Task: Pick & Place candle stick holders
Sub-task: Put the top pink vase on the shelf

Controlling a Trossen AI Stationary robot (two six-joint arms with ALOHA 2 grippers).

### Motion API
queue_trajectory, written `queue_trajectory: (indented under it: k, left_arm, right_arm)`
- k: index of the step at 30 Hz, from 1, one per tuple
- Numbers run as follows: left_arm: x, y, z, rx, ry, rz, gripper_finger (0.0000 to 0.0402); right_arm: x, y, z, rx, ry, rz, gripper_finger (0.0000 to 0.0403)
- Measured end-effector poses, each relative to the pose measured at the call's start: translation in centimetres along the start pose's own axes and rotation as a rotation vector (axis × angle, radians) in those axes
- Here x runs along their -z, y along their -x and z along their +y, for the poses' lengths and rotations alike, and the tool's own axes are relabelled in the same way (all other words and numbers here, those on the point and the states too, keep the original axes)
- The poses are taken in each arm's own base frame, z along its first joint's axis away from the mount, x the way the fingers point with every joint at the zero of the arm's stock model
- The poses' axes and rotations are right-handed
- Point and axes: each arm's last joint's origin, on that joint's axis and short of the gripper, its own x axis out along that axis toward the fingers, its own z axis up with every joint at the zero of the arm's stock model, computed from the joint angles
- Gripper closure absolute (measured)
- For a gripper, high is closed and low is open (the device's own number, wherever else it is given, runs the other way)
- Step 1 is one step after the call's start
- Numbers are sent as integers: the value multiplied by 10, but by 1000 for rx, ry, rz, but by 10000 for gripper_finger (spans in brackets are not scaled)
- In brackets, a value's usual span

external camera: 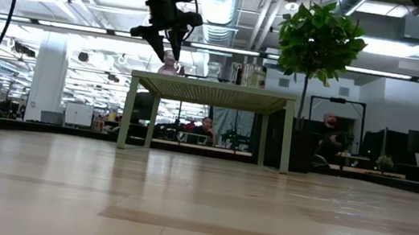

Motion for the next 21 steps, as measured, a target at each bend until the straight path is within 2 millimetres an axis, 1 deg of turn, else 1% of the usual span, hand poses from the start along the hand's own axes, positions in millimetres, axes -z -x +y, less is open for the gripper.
queue_trajectory:
  k: [12, 21]
  left_arm:
    - [-5, 0, -4, 23, -26, -60, 211]
    - [-10, -21, -8, -18, -60, -48, 211]
  right_arm:
    - [0, 0, 0, 0, 0, 0, 289]
    - [0, 0, 0, 0, 0, 0, 289]
